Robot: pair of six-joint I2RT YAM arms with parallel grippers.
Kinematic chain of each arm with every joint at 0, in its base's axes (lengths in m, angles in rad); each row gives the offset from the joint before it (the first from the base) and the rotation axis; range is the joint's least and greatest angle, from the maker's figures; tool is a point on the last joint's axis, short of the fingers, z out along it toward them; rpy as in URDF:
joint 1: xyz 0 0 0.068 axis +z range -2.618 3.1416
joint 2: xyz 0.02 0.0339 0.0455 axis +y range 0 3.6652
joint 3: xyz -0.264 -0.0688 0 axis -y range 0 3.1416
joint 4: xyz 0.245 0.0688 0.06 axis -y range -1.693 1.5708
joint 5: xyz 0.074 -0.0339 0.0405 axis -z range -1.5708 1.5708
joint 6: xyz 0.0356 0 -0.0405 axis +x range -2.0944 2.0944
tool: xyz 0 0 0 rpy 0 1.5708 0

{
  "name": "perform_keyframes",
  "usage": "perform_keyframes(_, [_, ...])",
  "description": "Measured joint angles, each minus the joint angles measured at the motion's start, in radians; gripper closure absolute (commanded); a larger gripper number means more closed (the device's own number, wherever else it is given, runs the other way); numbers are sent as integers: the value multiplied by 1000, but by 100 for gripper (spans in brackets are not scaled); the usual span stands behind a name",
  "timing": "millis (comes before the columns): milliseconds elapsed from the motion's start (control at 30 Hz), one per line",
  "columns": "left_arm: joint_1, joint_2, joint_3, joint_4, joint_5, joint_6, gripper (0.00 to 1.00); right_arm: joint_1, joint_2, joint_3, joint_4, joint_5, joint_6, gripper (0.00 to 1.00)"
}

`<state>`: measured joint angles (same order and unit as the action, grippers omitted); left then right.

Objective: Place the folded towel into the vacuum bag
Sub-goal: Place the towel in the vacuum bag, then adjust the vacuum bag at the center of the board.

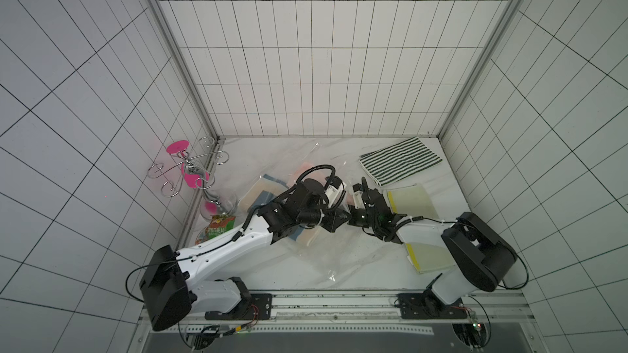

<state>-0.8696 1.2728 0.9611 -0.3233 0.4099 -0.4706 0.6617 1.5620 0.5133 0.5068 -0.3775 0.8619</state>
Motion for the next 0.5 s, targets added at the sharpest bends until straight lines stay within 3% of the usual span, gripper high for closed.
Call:
perform_keyframes(67, [-1, -3, -19, -4, 19, -1, 67, 0, -55, -111, 33, -17, 70, 43])
perform_keyframes(167, [-3, -29, -34, -24, 54, -1, 52, 1, -230, -155, -128, 15, 117, 42])
perform_keyframes(333, [24, -166, -36, -59, 35, -14, 47, -2, -564, -105, -552, 163, 121, 39])
perform_keyframes(500, [94, -248, -35, -121, -104, -51, 46, -53, -790, -28, -893, 274, 117, 38])
